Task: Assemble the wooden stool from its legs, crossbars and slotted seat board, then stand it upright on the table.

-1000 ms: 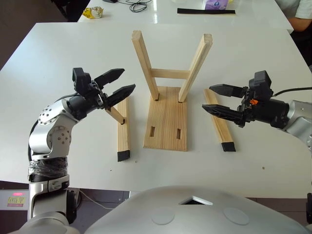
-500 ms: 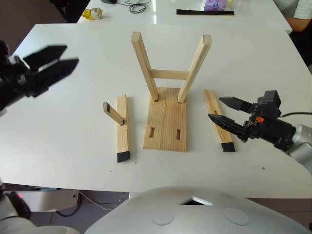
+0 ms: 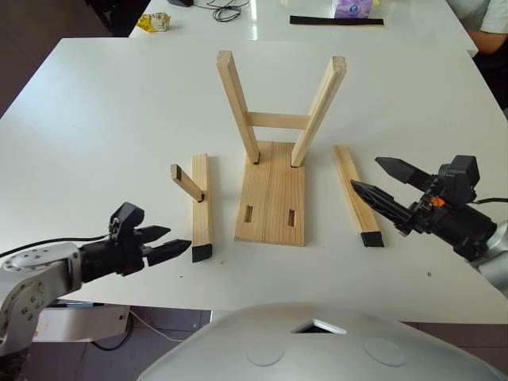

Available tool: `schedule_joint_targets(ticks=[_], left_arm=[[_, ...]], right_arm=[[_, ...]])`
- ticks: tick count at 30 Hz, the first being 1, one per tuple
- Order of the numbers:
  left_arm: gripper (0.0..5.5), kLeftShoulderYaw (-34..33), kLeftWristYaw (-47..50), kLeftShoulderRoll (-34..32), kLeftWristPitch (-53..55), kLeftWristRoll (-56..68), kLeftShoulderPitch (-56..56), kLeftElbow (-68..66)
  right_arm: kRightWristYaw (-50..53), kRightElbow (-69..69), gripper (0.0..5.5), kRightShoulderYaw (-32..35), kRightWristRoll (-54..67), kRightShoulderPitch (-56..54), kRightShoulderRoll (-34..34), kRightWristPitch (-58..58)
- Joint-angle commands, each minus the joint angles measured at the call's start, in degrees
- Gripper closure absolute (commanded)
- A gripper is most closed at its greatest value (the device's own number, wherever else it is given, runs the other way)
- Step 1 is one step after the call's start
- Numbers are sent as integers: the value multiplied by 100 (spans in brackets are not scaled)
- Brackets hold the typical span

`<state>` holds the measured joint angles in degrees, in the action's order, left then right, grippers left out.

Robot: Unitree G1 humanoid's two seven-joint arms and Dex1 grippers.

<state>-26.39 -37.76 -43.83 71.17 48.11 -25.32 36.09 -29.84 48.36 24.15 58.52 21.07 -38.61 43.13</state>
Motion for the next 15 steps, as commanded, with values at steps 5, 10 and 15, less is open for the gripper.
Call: schedule_joint_targets(ticks=[5,10,15], left_arm=[[151,74,1758,1267,1417,160,753,489],[151,892,2204,1191,788,-619,615,408],[151,1562,2110,1002,87,-1139,318,290]], right_arm=[[32,-78,152,-235,-23,-191,-134,-34],[35,-169,152,-386,-64,-401,-165,-33],[-10,-240,152,-523,-128,-540,-217,-44]])
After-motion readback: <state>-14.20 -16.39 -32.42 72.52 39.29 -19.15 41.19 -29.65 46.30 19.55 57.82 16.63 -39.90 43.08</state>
